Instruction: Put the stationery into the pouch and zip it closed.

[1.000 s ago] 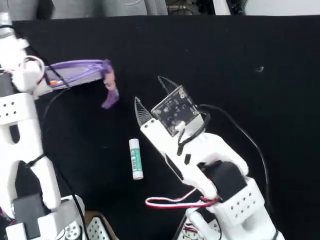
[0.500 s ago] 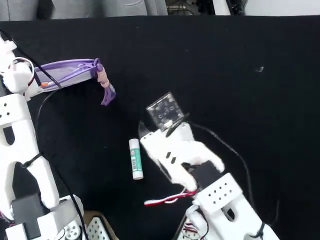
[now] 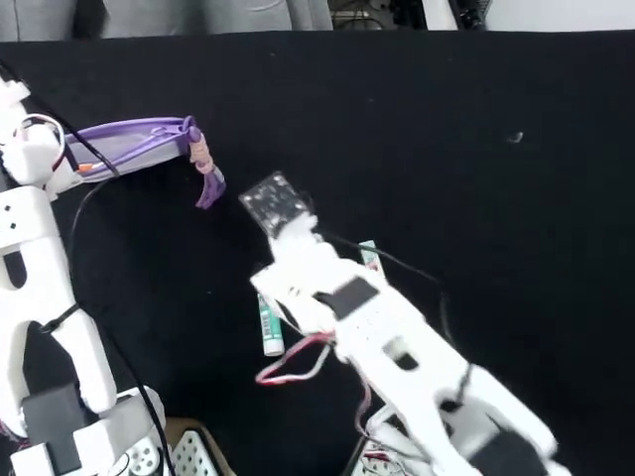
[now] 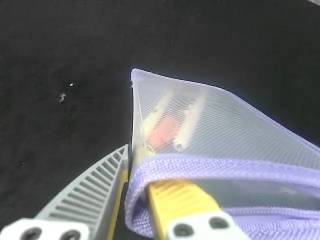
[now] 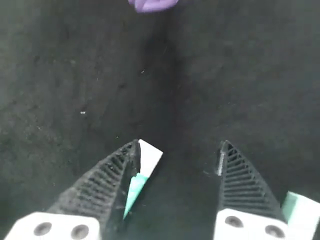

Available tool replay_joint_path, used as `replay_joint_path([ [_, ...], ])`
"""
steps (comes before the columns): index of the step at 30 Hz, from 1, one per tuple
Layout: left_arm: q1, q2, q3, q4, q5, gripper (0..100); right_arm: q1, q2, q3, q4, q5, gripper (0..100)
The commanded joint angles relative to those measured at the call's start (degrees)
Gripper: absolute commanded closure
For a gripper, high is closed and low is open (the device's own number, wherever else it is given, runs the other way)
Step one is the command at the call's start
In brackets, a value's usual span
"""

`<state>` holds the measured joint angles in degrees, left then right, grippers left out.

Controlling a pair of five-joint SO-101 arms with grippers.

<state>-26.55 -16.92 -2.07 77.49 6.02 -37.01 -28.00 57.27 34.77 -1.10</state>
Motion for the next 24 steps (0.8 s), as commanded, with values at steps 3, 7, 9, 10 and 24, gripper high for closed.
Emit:
replay_joint_path([
  [3, -1.19, -0.44, -3.91, -1.32, -0.35, 97, -4.75, 12.26, -11.38, 4.04, -0.7, 75.1],
  [7, -1.19, -0.44, -4.35, -1.32, -0.35, 97, -5.01, 18.68, -16.92, 8.0, -0.7, 75.3],
  [9, -1.19, -0.44, -4.35, -1.32, -0.35, 97, -5.19, 21.32, -19.03, 9.49, -0.7, 75.4],
  [10, -1.19, -0.44, -4.35, -1.32, -0.35, 97, -5.27, 22.55, -19.82, 9.76, -0.7, 75.4],
  [24, -1.1, -0.44, -4.35, -1.32, -0.35, 97, -2.64, 36.18, -29.14, 15.47, -3.96, 75.4],
])
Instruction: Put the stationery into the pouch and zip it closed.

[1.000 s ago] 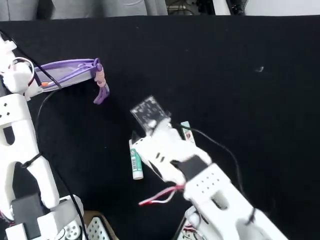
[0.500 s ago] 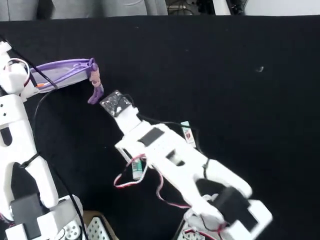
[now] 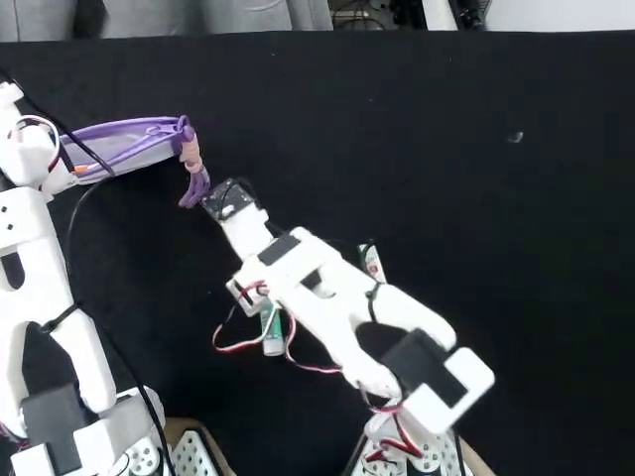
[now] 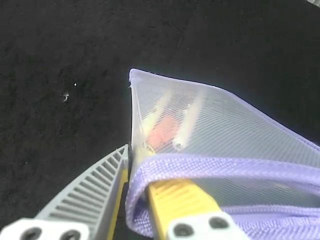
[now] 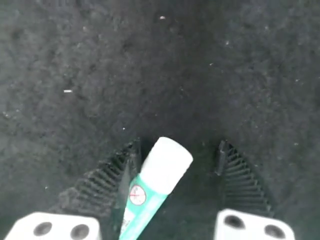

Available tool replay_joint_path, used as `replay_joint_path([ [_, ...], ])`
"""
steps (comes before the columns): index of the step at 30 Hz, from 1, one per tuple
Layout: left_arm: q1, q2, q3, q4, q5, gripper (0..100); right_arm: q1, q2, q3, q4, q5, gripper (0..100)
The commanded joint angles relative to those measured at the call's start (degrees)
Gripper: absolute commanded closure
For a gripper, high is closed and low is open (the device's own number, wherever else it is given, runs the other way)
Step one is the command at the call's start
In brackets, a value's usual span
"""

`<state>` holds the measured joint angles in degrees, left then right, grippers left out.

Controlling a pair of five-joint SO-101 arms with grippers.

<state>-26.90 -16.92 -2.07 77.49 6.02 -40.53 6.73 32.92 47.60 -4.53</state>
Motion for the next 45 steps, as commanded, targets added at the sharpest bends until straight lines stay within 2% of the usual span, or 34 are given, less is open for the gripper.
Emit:
replay_joint_path([
  [1, -0.75, -0.44, -4.35, -1.32, -0.35, 97, 0.88, 2.77, -6.29, 4.04, -0.44, 75.4],
  [8, -0.48, -0.44, -4.35, -1.23, -0.35, 97, 0.79, 13.93, -18.77, 16.44, 0.09, 76.6],
  [10, -0.4, -0.44, -4.44, -1.14, -0.35, 97, 0.79, 16.13, -21.32, 18.64, 0.97, 83.4],
  [13, -0.4, -0.53, -4.44, -1.05, -0.35, 97, 0.88, 16.92, -22.37, 19.52, 1.85, 99.3],
  [15, -0.4, -0.62, -4.44, -1.05, -0.35, 97, 1.14, 16.92, -22.55, 19.87, 2.02, 95.4],
  [18, 0.13, -0.88, -4.44, -0.97, -0.18, 97, 2.55, 14.29, -22.37, 20.13, 2.02, 98.6],
  [22, 2.59, -1.05, -4.44, -0.79, -0.09, 97, 6.68, 5.23, -22.02, 23.38, 2.02, 98.7],
  [28, 9.71, -1.14, -5.05, -0.62, 0.0, 97, 13.98, -16.04, -15.78, 21.45, 2.02, 98.7],
  [37, 20.35, -0.35, -17.45, 10.99, 0.35, 97, 19.43, -49.8, -8.48, 16.88, 3.69, 98.7],
  [43, 21.14, -0.35, -18.59, 12.31, 1.58, 97, 20.48, -63.87, -4.0, 18.55, 8.53, 98.5],
  [45, 20.7, -0.18, -18.42, 12.31, 1.23, 97, 21.27, -65.27, 0.31, 19.6, 11.16, 94.6],
])
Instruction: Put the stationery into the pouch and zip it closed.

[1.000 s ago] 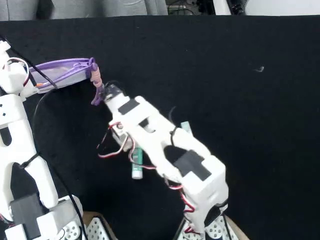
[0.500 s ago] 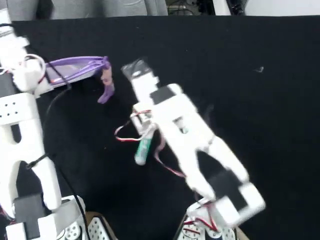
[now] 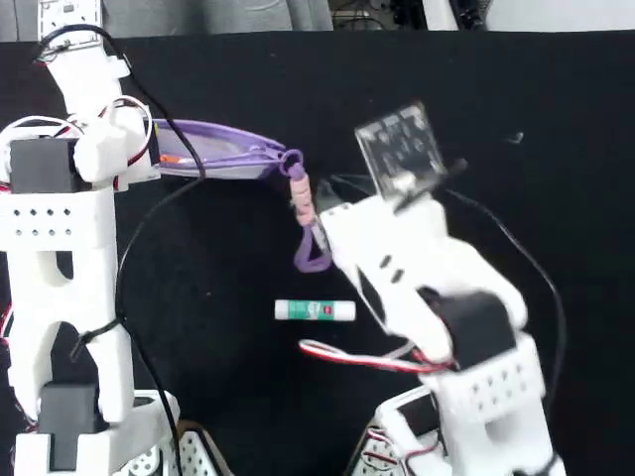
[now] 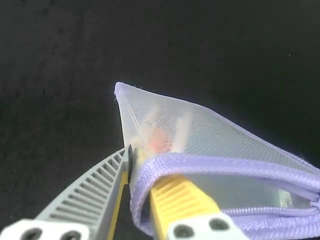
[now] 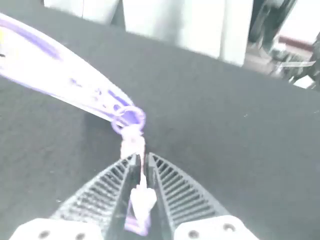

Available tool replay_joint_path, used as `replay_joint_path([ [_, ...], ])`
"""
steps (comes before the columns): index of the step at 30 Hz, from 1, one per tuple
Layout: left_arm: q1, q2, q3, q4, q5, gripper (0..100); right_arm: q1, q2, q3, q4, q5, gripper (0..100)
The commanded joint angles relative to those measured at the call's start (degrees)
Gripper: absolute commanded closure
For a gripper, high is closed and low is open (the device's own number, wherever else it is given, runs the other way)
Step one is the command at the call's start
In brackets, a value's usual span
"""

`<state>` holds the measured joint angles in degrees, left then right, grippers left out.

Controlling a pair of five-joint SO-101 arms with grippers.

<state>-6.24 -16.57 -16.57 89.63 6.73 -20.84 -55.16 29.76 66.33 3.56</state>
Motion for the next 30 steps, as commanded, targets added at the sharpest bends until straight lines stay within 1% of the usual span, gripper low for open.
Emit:
replay_joint_path([
  [1, -1.1, -0.18, -3.3, -0.18, 0.53, 97, 1.58, -3.47, 5.93, 1.23, 3.96, 91.0],
  [3, -3.12, 0.97, -3.3, -0.35, 0.53, 97, 1.58, -3.47, 11.82, 1.14, 5.98, 83.6],
  [5, -4.97, 2.64, -2.77, -1.14, 0.53, 97, 1.49, -3.47, 17.63, 0.44, 11.16, 78.7],
  [9, -8.84, 7.3, -2.24, -3.34, 0.44, 97, 1.49, -3.47, 28.53, -4.13, 20.75, 78.0],
  [13, -12.7, 11.08, -2.59, -5.89, -0.18, 97, 1.49, -3.38, 37.93, -10.2, 25.67, 78.0],
  [15, -14.55, 12.4, -2.59, -7.3, -1.49, 97, 1.49, -3.38, 41.54, -13.19, 27.08, 78.0],
  [19, -17.1, 13.89, -2.59, -8.62, -1.76, 97, 0.88, -3.38, 45.85, -16.53, 28.57, 78.0],
  [23, -18.42, 13.89, -2.59, -8.88, -1.85, 97, -4.04, -3.03, 47.16, -16.44, 28.4, 78.0],
  [26, -18.59, 13.89, -2.59, -8.88, -1.85, 97, -6.95, 0.4, 46.2, -17.14, 28.22, 78.0],
  [30, -18.68, 13.89, -2.42, -8.79, -1.85, 97, -7.3, 9.71, 42.51, -20.13, 28.31, 78.0],
])
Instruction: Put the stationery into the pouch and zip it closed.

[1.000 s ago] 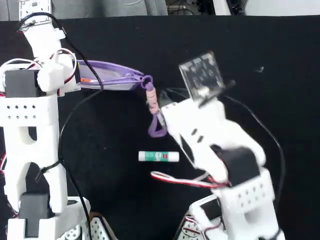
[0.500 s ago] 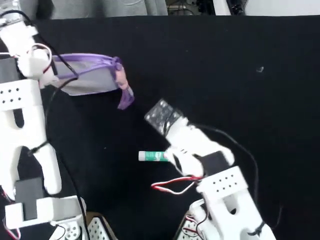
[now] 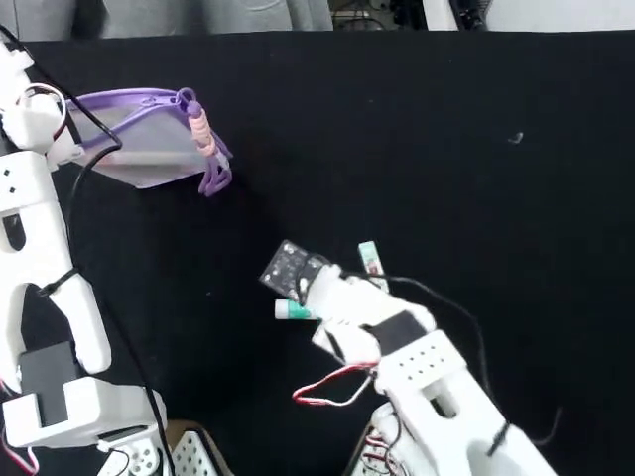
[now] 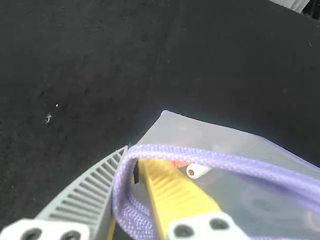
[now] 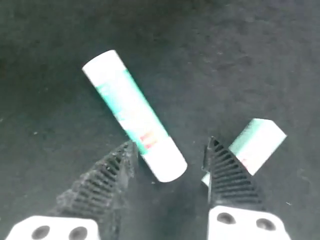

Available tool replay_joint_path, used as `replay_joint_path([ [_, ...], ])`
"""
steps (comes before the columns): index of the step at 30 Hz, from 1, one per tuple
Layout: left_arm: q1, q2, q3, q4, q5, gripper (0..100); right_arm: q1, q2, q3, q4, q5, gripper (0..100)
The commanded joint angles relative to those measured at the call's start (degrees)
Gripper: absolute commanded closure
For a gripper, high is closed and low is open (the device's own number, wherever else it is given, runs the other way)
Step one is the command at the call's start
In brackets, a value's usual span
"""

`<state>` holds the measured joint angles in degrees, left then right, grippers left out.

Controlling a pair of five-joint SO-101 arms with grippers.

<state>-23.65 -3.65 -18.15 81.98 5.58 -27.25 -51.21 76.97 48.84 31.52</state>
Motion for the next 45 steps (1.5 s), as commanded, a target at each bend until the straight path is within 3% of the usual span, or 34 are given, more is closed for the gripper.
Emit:
replay_joint_path([
  [1, -1.27, 0.97, -0.75, -1.05, -0.7, 97, -0.97, 8.66, -5.67, -3.43, 0.62, 78.0],
  [8, -1.19, 0.97, -0.66, -0.88, -0.7, 97, -1.05, 28.35, -14.9, -5.98, 0.7, 78.0],
  [14, -0.92, 0.97, -0.48, -0.88, -0.53, 97, -1.05, 44.26, -28.18, 0.44, 0.62, 78.4],
  [20, -0.66, 0.97, -0.75, -0.79, -0.44, 97, -1.05, 59.12, -42.33, 10.46, 0.18, 99.1],
  [24, 0.84, 0.97, -0.57, -0.79, -0.53, 97, -0.7, 63.43, -46.64, 13.63, -1.76, 98.8],
  [31, 6.2, 0.53, -0.92, -0.53, -0.35, 97, 0.0, 52.35, -40.66, 11.87, -1.85, 98.6],
  [41, 14.73, 0.97, -8.48, 6.77, -0.35, 97, 3.34, 14.29, -30.9, 12.22, -2.55, 98.7],
  [45, 17.89, 1.05, -11.12, 9.67, -0.35, 97, 5.27, 1.01, -30.64, 12.13, -6.33, 98.7],
])
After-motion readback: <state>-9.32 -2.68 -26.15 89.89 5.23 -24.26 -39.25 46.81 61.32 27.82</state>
